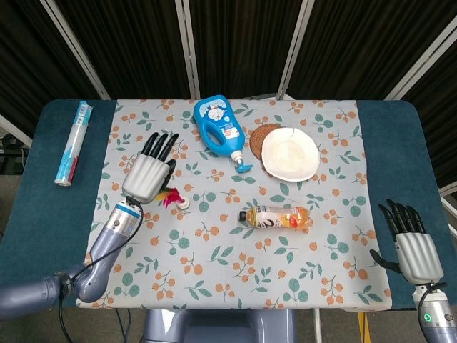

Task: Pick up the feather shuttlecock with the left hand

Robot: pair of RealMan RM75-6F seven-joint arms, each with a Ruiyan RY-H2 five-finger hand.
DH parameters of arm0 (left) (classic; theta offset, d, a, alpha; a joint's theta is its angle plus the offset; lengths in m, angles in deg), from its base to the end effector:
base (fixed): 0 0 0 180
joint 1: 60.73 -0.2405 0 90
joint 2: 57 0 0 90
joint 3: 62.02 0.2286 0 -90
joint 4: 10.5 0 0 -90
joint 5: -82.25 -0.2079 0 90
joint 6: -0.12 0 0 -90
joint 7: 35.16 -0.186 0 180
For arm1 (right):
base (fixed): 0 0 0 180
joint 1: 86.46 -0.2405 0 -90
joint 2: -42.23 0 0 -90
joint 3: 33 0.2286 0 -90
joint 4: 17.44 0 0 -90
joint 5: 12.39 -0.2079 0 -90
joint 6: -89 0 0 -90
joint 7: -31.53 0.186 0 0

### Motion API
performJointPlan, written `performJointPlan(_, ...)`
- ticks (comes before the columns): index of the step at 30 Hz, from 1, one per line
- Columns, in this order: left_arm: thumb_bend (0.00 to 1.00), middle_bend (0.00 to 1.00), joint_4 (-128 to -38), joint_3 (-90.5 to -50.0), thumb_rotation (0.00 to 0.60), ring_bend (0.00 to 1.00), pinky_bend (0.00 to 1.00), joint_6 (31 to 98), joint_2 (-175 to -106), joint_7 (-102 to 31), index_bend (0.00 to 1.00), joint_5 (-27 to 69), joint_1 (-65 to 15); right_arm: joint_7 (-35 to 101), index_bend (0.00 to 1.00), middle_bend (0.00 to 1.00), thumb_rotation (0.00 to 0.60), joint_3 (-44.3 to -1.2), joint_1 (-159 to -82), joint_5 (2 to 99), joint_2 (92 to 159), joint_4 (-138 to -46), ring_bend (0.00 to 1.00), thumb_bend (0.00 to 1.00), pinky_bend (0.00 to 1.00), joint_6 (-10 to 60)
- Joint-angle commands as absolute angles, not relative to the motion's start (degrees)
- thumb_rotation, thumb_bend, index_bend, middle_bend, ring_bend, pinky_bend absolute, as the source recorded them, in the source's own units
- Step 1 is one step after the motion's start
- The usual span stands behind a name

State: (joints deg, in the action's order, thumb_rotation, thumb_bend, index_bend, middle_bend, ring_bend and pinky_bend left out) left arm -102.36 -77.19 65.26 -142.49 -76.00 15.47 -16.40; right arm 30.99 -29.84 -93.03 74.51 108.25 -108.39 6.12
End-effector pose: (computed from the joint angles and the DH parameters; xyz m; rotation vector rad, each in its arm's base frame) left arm -0.0599 0.3732 0.0262 -1.7822 -0.4711 -0.9508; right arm -0.2796 -0.2303 0.1344 1.4341 -0.9028 0.9176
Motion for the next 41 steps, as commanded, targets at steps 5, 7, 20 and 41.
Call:
performJointPlan(5,0.48,0.03,-106.1,-76.0,0.600,0.00,0.06,66.2,-141.7,-77.9,0.60,15.2,-15.9,30.9,0.08,0.00,0.600,-29.8,-93.0,74.4,108.2,-108.5,0.00,0.13,0.00,6.2)
performJointPlan(7,0.48,0.03,-106.4,-75.7,0.600,0.00,0.06,66.3,-141.7,-78.0,0.59,15.2,-15.9,30.9,0.08,0.00,0.600,-29.8,-93.0,74.4,108.2,-108.5,0.00,0.13,0.00,6.2)
performJointPlan(20,0.29,0.00,-114.4,-70.9,0.600,0.00,0.00,74.0,-133.5,-72.7,0.15,10.1,-23.6,30.5,0.08,0.00,0.600,-29.8,-93.0,74.0,108.1,-108.6,0.00,0.13,0.00,6.5)
performJointPlan(41,0.18,0.00,-105.1,-56.1,0.600,0.00,0.00,94.1,-123.9,-54.1,0.00,-6.2,-47.3,28.3,0.08,0.00,0.600,-29.7,-93.3,73.9,108.8,-108.9,0.00,0.13,0.00,6.7)
